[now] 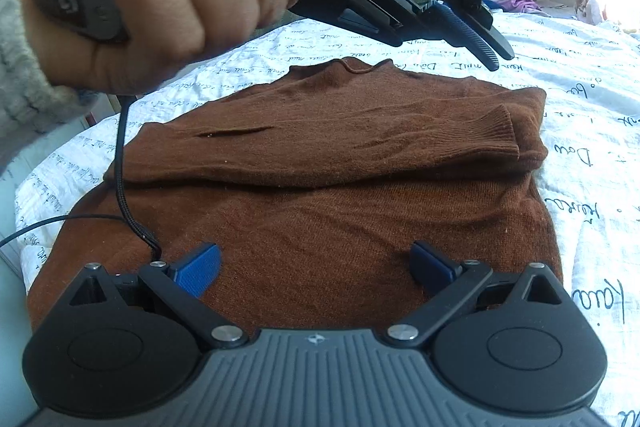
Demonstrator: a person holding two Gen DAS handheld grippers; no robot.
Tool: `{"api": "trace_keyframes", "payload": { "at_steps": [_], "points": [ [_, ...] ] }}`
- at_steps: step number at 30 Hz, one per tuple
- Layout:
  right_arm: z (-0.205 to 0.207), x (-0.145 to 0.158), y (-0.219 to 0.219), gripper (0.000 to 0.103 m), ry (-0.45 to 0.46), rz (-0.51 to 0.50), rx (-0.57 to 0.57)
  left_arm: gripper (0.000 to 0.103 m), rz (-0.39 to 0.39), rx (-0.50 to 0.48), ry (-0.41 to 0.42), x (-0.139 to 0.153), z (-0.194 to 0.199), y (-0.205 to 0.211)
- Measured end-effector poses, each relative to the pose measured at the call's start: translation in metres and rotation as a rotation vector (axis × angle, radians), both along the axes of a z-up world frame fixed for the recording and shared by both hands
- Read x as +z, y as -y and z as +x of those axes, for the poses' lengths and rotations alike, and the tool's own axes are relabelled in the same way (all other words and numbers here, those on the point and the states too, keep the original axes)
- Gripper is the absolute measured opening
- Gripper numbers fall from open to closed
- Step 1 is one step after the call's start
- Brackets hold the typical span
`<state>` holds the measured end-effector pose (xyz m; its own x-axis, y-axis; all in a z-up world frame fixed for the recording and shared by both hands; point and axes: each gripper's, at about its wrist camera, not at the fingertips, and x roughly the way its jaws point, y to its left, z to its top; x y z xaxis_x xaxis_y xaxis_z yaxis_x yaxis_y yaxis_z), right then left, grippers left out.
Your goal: Fold small clothes
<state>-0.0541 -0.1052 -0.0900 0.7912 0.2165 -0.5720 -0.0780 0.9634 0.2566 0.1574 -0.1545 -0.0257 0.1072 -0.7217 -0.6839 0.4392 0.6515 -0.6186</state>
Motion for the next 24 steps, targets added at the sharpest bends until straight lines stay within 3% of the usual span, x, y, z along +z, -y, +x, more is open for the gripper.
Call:
{"api": "trace_keyframes", "payload": {
  "at_steps": [1,4,7,12,16,17,18,21,23,24],
  "points": [
    [-0.001,0.001,0.003,0.101,0.004,0.018,0.0,0.068,-0.027,0.017,0.018,0.008,0.0,-0.013],
    [-0.007,0.011,0.025,0.1,0.047,0.097,-0.008,0.079,-0.036,0.047,0.123,0.033,-0.008,-0.063],
    [0.004,0.027,0.047,0.1,0.085,0.065,-0.056,0.091,-0.001,0.158,0.199,0.041,-0.022,-0.135],
    [0.054,0.039,0.045,0.092,0.106,-0.135,0.024,0.093,0.008,0.331,0.151,0.007,-0.028,-0.224],
    [0.091,0.02,0.026,0.078,0.022,-0.326,0.092,0.089,0.136,0.403,0.129,-0.038,-0.026,-0.255],
    [0.097,0.011,0.025,0.078,-0.013,-0.37,0.089,0.087,0.129,0.407,0.139,-0.047,-0.027,-0.262],
    [0.099,0.005,0.032,0.078,-0.023,-0.355,0.093,0.089,0.092,0.399,0.183,-0.049,-0.032,-0.269],
    [0.098,0.003,0.059,0.079,-0.037,-0.332,0.033,0.073,0.12,0.422,0.206,-0.044,-0.039,-0.28],
    [0.097,0.004,0.079,0.08,-0.067,-0.263,0.008,0.075,0.077,0.478,0.176,-0.037,-0.047,-0.294],
    [0.091,0.007,0.086,0.08,-0.067,-0.224,0.007,0.08,0.054,0.499,0.174,-0.031,-0.056,-0.302]
  ]
}}
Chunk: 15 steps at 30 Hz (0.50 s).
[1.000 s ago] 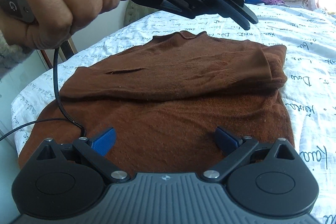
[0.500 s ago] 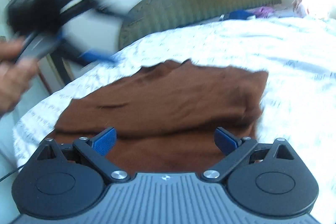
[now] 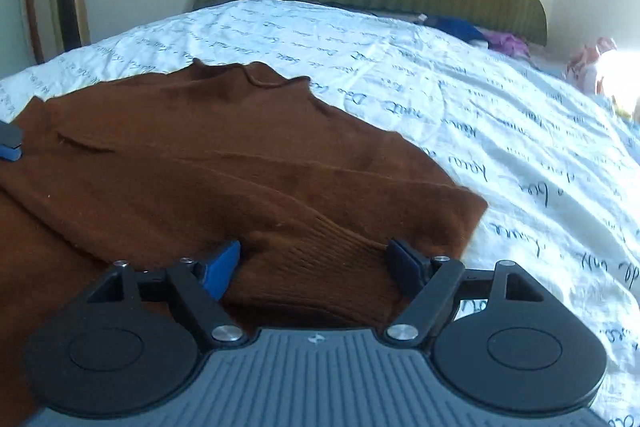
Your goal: Fold small clothes
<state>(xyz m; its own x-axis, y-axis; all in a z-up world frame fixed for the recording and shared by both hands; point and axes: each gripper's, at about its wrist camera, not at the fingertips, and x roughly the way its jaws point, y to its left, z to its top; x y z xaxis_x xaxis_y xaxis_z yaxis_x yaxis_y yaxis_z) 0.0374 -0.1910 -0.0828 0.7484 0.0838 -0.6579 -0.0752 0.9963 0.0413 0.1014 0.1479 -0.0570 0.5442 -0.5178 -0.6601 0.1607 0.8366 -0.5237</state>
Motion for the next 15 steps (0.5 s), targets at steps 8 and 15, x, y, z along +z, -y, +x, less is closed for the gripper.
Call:
{"api": "trace_keyframes", "payload": {
  "at_steps": [8,15],
  "points": [
    [-0.061,0.016,0.049,0.07,0.016,0.241,-0.083,0.096,-0.132,0.025,-0.046,-0.001,-0.061,-0.059],
    [-0.092,-0.004,0.038,0.045,-0.08,0.274,-0.072,0.094,-0.434,-0.07,-0.149,-0.042,-0.089,-0.078]
  ]
}}
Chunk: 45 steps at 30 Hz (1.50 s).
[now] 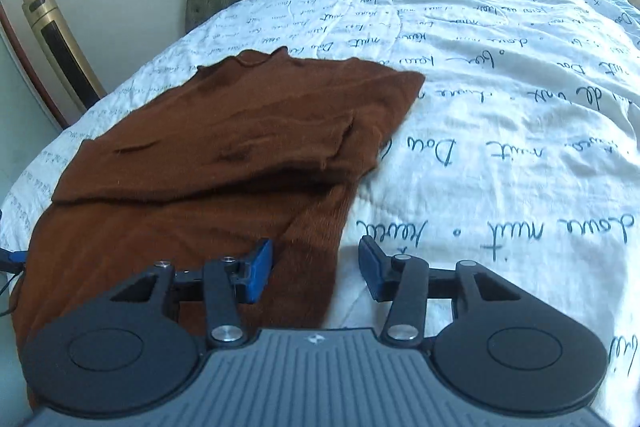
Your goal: Fold small clothes
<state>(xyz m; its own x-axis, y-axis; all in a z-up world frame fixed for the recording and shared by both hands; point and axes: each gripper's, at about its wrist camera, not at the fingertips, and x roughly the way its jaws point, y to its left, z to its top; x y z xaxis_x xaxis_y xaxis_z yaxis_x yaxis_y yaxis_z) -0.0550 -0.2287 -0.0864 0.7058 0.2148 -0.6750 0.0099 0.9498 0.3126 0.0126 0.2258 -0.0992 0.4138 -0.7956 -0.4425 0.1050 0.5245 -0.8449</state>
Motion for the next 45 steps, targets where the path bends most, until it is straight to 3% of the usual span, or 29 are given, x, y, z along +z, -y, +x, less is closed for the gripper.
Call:
{"api": "trace_keyframes", "payload": {
  "at_steps": [1,2,3,4,6,7,10,19,23,26,28,29,30,31,34,36,40,45],
  "points": [
    [-0.003,-0.001,-0.001,0.043,0.001,0.016,0.002,0.091,-0.018,0.002,-0.013,-0.001,-0.002,-0.002],
    [-0.004,-0.002,-0.003,0.031,0.002,0.014,0.008,0.087,-0.024,0.005,-0.026,-0.003,-0.002,-0.004],
    [-0.004,-0.002,-0.005,0.022,0.005,0.003,0.011,0.072,-0.013,0.019,-0.035,-0.004,-0.001,-0.006],
    [-0.003,-0.002,-0.006,0.017,0.011,0.007,0.013,0.04,-0.003,0.032,-0.054,-0.008,0.0,-0.009],
    [0.001,-0.003,-0.007,0.008,0.012,0.012,0.019,0.007,-0.002,0.048,-0.121,-0.02,0.007,-0.014],
    [0.0,-0.002,-0.01,0.007,0.017,-0.006,0.028,0.001,-0.008,0.056,-0.13,-0.024,0.009,-0.016],
    [0.001,0.0,-0.017,0.005,0.044,-0.054,0.04,0.002,0.026,0.066,-0.101,-0.024,0.011,-0.017],
    [0.018,0.031,-0.004,0.004,0.148,-0.142,0.009,0.002,0.134,0.087,0.07,0.026,0.033,-0.019],
    [0.034,0.023,0.006,0.004,0.133,-0.145,-0.014,0.0,0.197,0.12,0.088,0.022,0.051,-0.022],
    [0.045,0.003,0.009,0.006,0.058,-0.143,-0.019,0.0,0.209,0.133,0.02,0.001,0.057,-0.025],
    [0.036,0.008,0.012,0.018,0.064,-0.14,-0.047,0.0,0.14,0.13,-0.001,-0.007,0.046,-0.032],
    [0.03,0.012,0.016,0.048,0.052,-0.126,-0.061,0.003,0.1,0.111,-0.003,-0.008,0.039,-0.033],
    [0.021,0.016,0.02,0.082,0.057,-0.1,-0.06,0.019,0.086,0.101,0.003,-0.008,0.029,-0.033],
    [0.008,0.019,0.023,0.091,0.078,-0.066,-0.049,0.039,0.082,0.081,0.004,-0.008,0.019,-0.032],
    [-0.023,0.018,0.024,0.091,0.066,-0.006,-0.011,0.053,0.009,0.059,-0.009,-0.012,-0.007,-0.03],
    [-0.045,0.014,0.022,0.09,0.068,0.037,-0.001,0.057,0.004,0.031,-0.026,-0.015,-0.022,-0.023],
    [-0.075,0.002,0.003,0.089,0.052,0.091,0.046,0.056,-0.022,0.007,-0.057,-0.023,-0.049,-0.013],
    [-0.096,0.003,-0.038,0.09,0.052,-0.004,0.168,0.043,-0.047,-0.008,-0.073,-0.03,-0.067,-0.011]
  ]
}}
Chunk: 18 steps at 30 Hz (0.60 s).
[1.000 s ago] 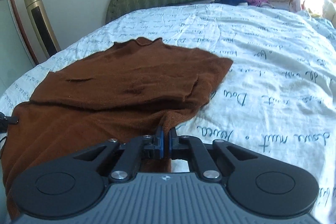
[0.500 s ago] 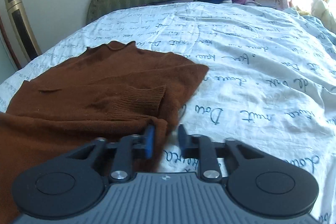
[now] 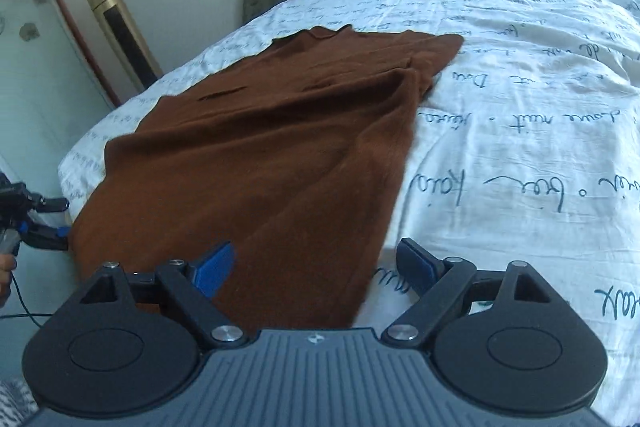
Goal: Fold small clothes
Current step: 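Regrasp the folded side edge with both tools and fold it over again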
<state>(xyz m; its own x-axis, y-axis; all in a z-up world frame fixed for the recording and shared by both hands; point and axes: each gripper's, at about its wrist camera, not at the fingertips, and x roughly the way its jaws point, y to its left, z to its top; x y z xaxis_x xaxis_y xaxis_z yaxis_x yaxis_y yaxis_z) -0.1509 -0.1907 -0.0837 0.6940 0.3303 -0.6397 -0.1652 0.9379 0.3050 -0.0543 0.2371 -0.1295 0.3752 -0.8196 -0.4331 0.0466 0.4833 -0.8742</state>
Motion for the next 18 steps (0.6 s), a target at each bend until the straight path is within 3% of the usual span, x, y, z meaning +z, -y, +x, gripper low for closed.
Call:
{"api": "trace_keyframes", "payload": {
  "at_steps": [2,4,5,6,7,8,12,18],
  "points": [
    [0.0,0.001,-0.004,0.09,-0.012,-0.007,0.023,0.029,0.001,0.005,-0.005,-0.004,0.0,0.001],
    [-0.001,-0.001,0.006,0.089,-0.015,0.09,0.0,0.006,-0.005,0.016,-0.01,-0.01,0.0,0.0],
    [0.001,-0.004,0.013,0.083,-0.012,0.144,-0.009,0.001,-0.007,0.029,-0.01,-0.013,0.001,0.0],
    [0.002,-0.006,0.019,0.05,-0.015,0.171,-0.025,0.0,-0.011,0.042,-0.005,-0.015,0.0,-0.001],
    [0.003,-0.008,0.024,0.024,-0.032,0.186,-0.052,0.001,-0.009,0.055,0.01,-0.015,-0.002,-0.003],
    [0.005,-0.01,0.028,0.006,-0.035,0.218,-0.056,0.001,0.003,0.073,0.029,-0.013,-0.003,-0.003],
    [0.008,-0.003,0.023,0.006,0.031,0.18,-0.044,0.001,0.068,0.1,0.126,0.009,-0.002,0.003],
    [0.004,0.039,0.032,0.006,0.16,0.14,-0.084,0.001,0.107,0.107,0.269,0.061,0.005,0.01]
  ]
}}
